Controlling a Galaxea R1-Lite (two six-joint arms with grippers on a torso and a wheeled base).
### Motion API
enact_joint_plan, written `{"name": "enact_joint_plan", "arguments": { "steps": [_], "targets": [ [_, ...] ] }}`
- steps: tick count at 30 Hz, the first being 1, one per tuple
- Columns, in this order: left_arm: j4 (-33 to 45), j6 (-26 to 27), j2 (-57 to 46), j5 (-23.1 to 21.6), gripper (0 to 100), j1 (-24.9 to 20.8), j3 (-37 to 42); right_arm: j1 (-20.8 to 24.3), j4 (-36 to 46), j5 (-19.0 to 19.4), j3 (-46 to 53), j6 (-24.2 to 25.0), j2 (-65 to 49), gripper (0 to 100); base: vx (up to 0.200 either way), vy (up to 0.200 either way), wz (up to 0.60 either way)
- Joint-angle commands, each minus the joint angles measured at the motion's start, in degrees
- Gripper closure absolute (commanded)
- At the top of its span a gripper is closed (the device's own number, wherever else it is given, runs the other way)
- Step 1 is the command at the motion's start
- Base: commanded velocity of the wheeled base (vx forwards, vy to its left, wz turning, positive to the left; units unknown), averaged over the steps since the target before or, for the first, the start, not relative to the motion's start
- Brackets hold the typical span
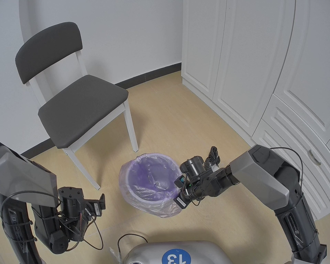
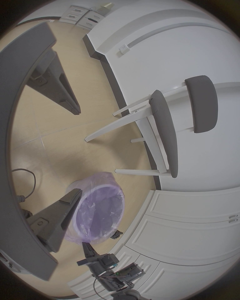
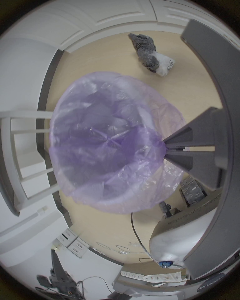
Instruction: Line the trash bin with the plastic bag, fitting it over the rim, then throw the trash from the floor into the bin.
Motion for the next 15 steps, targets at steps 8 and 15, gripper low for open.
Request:
{"name": "enact_joint_plan", "arguments": {
  "steps": [8, 15],
  "targets": [
    [-1.0, 0.0, 0.1, 0.0, 0, -0.1, -0.1, 3.5, -3.3, 0.4, -1.2, -2.0, 1.7, 100, 0.0, 0.0, 0.0],
    [-1.0, 0.0, -0.2, 0.0, 0, -0.2, -0.2, -2.3, 5.7, -0.8, -12.6, -2.5, 5.3, 100, 0.0, 0.0, 0.0]
  ]
}}
